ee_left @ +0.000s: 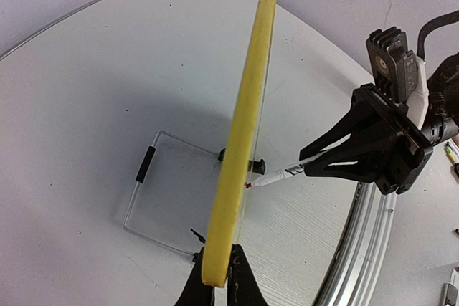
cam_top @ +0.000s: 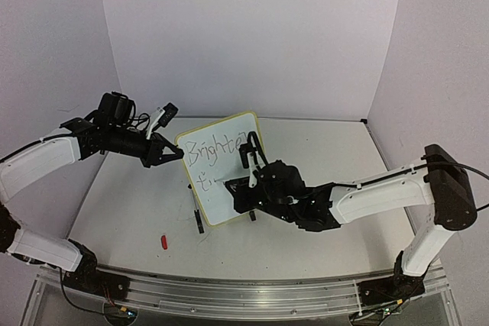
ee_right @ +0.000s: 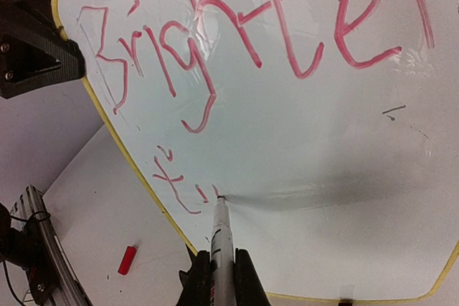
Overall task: Write a sentence on the whiteboard
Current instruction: Write on the whiteboard at the center of the board.
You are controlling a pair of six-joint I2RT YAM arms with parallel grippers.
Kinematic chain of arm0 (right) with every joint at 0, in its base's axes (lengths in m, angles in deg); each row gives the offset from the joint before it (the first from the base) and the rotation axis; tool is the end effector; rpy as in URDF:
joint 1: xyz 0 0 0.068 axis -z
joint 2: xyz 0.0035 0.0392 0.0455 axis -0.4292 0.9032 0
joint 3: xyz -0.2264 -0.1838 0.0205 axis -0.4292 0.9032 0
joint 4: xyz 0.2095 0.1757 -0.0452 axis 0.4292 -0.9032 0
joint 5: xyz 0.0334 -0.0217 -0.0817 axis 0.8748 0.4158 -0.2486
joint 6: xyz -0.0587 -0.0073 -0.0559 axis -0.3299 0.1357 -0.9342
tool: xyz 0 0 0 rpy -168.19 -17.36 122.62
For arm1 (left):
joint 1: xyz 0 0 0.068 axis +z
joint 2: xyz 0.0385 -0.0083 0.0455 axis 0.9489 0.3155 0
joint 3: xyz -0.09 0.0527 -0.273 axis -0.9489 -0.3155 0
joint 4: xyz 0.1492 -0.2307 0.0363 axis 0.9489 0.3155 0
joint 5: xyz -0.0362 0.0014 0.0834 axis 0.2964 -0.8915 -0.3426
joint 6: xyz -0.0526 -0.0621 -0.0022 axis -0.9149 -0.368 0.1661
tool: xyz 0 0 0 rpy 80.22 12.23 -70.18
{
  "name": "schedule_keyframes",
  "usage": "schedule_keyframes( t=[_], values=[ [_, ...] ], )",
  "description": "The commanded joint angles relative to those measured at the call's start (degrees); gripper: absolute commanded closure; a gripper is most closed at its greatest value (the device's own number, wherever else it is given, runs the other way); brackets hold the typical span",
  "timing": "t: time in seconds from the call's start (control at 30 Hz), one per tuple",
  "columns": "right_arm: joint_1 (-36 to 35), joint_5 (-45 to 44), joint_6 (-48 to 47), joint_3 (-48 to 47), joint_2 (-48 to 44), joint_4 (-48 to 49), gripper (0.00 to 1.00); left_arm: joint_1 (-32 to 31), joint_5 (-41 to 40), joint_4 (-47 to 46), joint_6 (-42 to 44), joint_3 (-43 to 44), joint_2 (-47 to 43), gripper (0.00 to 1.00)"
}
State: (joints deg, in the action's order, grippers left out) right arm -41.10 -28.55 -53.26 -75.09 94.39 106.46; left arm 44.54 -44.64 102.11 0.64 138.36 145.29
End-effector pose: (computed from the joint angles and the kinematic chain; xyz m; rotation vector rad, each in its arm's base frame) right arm 0.1876 0.3908 0.2221 -0.5238 1.8910 0.8819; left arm 0.2483 -0.1726 0.3035 0.9974 2.0092 -0.8639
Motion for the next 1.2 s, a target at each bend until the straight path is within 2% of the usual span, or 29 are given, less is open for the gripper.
schedule_keyframes(
  t=[0.0, 0.63, 1.17],
  values=[
    [0.2, -2.7, 1.0, -1.7, 1.3, -1.3, 1.00, -0.3, -5.5, 4.0, 2.6, -1.1, 0.5, 1.00],
    [0.3, -3.0, -1.0, -3.3, -0.4, 2.6, 1.00, -0.3, -5.5, 4.0, 2.5, -1.1, 0.5, 1.00],
    [0.2, -5.1, -0.6, -0.7, -2.1, 5.1, 1.00, -0.3, -5.6, 4.0, 2.6, -1.1, 0.6, 1.00]
  ],
)
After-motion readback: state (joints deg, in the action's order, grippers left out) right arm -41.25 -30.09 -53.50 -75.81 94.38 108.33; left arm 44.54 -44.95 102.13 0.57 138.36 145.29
